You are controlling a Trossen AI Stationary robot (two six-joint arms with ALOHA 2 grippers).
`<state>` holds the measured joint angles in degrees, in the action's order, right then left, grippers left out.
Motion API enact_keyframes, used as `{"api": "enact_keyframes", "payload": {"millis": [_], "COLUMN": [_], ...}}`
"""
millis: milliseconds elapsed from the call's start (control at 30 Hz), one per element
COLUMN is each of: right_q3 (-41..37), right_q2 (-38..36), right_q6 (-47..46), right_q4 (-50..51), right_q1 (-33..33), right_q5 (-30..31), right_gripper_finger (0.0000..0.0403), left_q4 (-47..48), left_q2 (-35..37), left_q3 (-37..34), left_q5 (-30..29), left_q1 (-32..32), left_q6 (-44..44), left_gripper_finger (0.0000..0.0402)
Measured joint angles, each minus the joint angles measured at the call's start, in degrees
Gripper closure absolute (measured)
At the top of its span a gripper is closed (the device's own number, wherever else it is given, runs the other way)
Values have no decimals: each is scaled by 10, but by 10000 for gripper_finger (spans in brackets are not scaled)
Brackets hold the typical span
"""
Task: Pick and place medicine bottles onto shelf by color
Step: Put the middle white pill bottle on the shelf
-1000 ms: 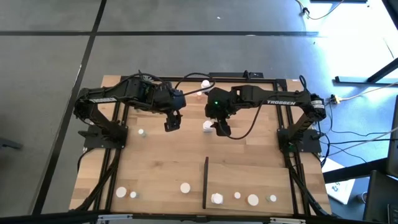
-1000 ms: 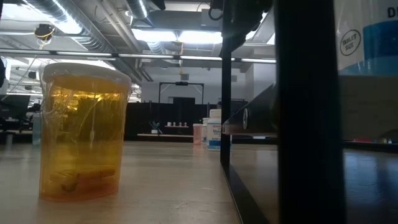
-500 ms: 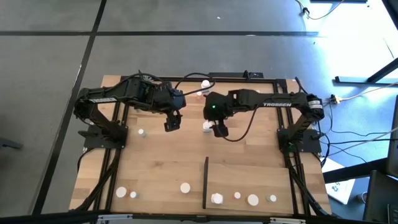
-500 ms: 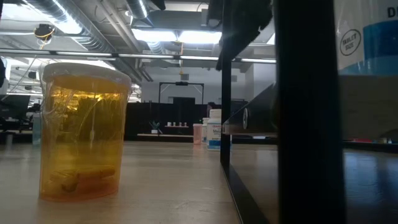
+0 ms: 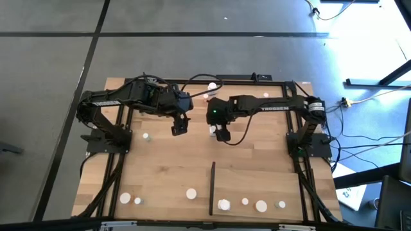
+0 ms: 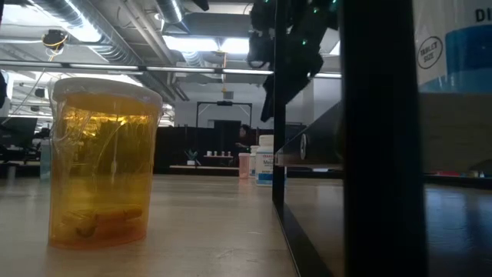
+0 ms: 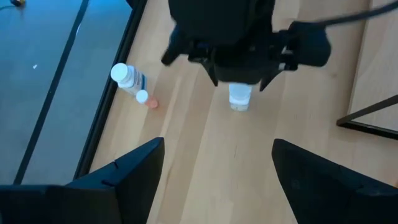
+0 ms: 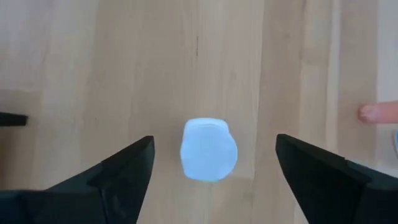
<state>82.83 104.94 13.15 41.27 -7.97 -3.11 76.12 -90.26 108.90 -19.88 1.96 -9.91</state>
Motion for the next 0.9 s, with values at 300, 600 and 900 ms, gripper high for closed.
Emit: {"api": "enact_keyframes", "payload": {"millis": [300, 600, 900], "right_q3": [0, 0, 0], "right_q2": [38, 63, 67], "right_q6": [24, 24, 24], "right_q4": [-2, 1, 0], "right_q1": [-1, -5, -5], "right_q5": [1, 0, 0], "right_gripper_finger": [66, 66, 66], "left_q4": [-4, -4, -4], "left_q2": [0, 0, 0], "left_q3": [0, 0, 0], "left_q5": [0, 0, 0], "left_q1": [0, 0, 0], "left_q6": [0, 0, 0], "left_gripper_finger": [109, 109, 109]}}
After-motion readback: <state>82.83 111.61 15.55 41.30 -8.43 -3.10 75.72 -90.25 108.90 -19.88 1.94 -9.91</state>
